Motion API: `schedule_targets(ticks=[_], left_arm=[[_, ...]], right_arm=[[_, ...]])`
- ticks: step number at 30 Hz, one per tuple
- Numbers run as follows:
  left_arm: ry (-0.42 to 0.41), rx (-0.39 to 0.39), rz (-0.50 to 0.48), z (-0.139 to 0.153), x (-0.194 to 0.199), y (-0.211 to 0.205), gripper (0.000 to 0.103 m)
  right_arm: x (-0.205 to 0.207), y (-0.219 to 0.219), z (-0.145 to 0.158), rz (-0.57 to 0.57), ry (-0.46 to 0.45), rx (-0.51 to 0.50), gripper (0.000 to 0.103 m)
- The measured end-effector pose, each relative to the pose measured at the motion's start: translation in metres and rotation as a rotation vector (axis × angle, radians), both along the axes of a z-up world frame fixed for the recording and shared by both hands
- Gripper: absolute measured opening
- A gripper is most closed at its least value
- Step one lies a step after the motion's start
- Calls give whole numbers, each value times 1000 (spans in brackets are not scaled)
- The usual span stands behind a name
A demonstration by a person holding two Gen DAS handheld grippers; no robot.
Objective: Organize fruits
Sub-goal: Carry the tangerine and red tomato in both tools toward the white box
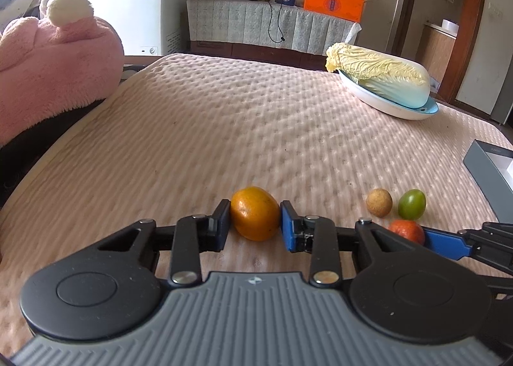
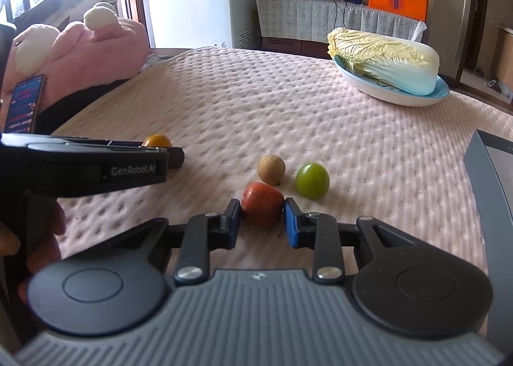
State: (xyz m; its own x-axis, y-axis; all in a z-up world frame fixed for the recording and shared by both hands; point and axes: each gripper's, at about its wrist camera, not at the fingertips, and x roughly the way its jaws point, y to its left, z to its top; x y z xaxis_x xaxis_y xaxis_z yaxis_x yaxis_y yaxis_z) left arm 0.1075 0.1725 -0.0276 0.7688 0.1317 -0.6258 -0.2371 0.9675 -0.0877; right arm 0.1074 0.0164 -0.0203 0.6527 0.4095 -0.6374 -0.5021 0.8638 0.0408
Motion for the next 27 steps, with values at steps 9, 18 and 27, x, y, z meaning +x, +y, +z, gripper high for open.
schedule_targets(ticks=[9,18,27], left_arm=[[3,-2,11,8,-9,-10,38],[-1,14,13,20,-24,-20,38],[-15,26,-3,33,-44,-36,38]], right_arm=[[-10,-15,10,-4,7,35,32],[-30,-25,21,-6,-4,58,32],[-50,-34,31,-18,-20,64,32]])
